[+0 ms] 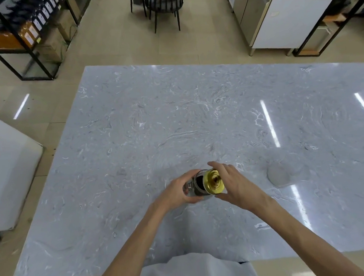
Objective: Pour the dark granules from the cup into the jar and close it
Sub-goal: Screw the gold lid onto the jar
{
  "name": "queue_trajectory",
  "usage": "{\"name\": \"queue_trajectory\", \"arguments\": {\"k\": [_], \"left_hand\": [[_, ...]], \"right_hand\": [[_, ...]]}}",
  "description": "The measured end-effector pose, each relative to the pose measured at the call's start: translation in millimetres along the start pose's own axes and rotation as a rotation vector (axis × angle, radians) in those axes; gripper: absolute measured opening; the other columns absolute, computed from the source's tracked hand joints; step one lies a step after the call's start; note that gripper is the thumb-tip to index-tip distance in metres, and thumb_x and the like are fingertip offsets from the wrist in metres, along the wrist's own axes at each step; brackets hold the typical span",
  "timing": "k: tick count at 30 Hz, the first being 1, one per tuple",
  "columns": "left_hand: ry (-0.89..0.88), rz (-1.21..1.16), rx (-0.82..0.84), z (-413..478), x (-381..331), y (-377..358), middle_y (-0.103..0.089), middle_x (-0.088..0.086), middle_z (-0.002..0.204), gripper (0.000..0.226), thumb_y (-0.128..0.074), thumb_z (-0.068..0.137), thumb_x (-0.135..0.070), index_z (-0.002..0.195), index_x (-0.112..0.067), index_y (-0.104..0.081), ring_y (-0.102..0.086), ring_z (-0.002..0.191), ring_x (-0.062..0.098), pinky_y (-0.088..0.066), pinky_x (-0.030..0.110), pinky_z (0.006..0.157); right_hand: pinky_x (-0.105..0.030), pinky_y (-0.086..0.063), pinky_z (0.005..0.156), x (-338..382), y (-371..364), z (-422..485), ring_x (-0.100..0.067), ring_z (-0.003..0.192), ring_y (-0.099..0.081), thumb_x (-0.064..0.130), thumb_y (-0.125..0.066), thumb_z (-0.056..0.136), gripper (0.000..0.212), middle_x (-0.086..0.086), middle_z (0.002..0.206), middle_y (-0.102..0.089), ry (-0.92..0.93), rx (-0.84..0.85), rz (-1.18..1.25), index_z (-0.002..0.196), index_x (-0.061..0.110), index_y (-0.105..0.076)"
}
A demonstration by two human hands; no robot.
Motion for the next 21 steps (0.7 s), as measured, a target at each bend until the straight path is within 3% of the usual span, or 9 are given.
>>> {"name": "queue_trajectory", "arguments": {"k": [2, 5, 10, 14, 18, 21], "left_hand": [[0.015, -0.021, 0.007, -1.1, -0.7, 0.7, -0.060, -0.019, 0.139, 0.081, -0.088, 0.074, -0.048, 0.144, -0.044, -0.048, -0.058, 0.129, 0.006, -0.054, 0.035, 0.105], [0.046, -0.051, -0.003, -1.4, 1.8, 0.0, -0.063, -0.013, 0.138, 0.083, -0.091, 0.074, -0.042, 0.146, -0.037, -0.049, -0.059, 0.127, 0.008, -0.052, 0.036, 0.107], [0.067, -0.036, 0.004, -0.8, 0.8, -1.3, -0.060, -0.005, 0.144, 0.084, -0.090, 0.078, -0.032, 0.150, -0.029, -0.045, -0.057, 0.131, 0.020, -0.051, 0.042, 0.108], [0.042, -0.054, 0.000, -0.9, 0.3, -1.0, -0.060, -0.008, 0.144, 0.085, -0.091, 0.077, -0.031, 0.150, -0.030, -0.047, -0.057, 0.131, 0.014, -0.050, 0.041, 0.109], [0.029, -0.041, 0.002, 0.4, 1.0, -2.0, -0.058, -0.013, 0.145, 0.086, -0.091, 0.078, -0.032, 0.150, -0.038, -0.044, -0.055, 0.132, 0.009, -0.050, 0.036, 0.110], [0.025, -0.072, -0.004, -0.4, 0.2, -1.3, -0.060, -0.016, 0.142, 0.084, -0.090, 0.077, -0.033, 0.142, -0.056, -0.043, -0.058, 0.128, 0.009, -0.054, 0.025, 0.100]], "right_hand": [[-0.033, -0.045, 0.103, 8.3, 6.7, 7.7, -0.022, 0.124, -0.043, 0.032, -0.078, 0.083, 0.075, -0.005, 0.141, -0.051, 0.092, -0.012, -0.027, 0.145, 0.016, -0.038], [-0.031, -0.041, 0.105, 15.5, 9.9, 21.0, -0.023, 0.125, -0.041, 0.027, -0.076, 0.085, 0.073, -0.004, 0.144, -0.049, 0.154, 0.023, -0.049, 0.148, 0.016, -0.039], [-0.027, -0.039, 0.104, 9.6, 5.9, 28.1, -0.022, 0.130, -0.037, 0.026, -0.072, 0.089, 0.078, -0.001, 0.148, -0.039, 0.138, 0.093, -0.106, 0.153, 0.031, -0.028], [-0.025, -0.040, 0.102, 2.5, 6.7, 25.2, -0.021, 0.128, -0.041, 0.033, -0.073, 0.087, 0.075, -0.002, 0.144, -0.043, 0.097, 0.102, -0.091, 0.150, 0.032, -0.033], [-0.025, -0.041, 0.101, 1.0, 4.5, 24.6, -0.020, 0.128, -0.045, 0.034, -0.077, 0.083, 0.077, -0.002, 0.144, -0.045, 0.087, 0.129, -0.106, 0.147, 0.032, -0.034], [-0.027, -0.043, 0.101, 4.4, 2.7, 27.1, -0.022, 0.128, -0.045, 0.033, -0.077, 0.084, 0.076, -0.003, 0.144, -0.046, 0.094, 0.143, -0.128, 0.147, 0.031, -0.036]]}}
Point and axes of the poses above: each hand's wrist, its own z-axis towards the middle knuckle, its own y-axis out of the back of the hand, x = y × z, the point moved 3 cm from there along z, towards the middle knuckle
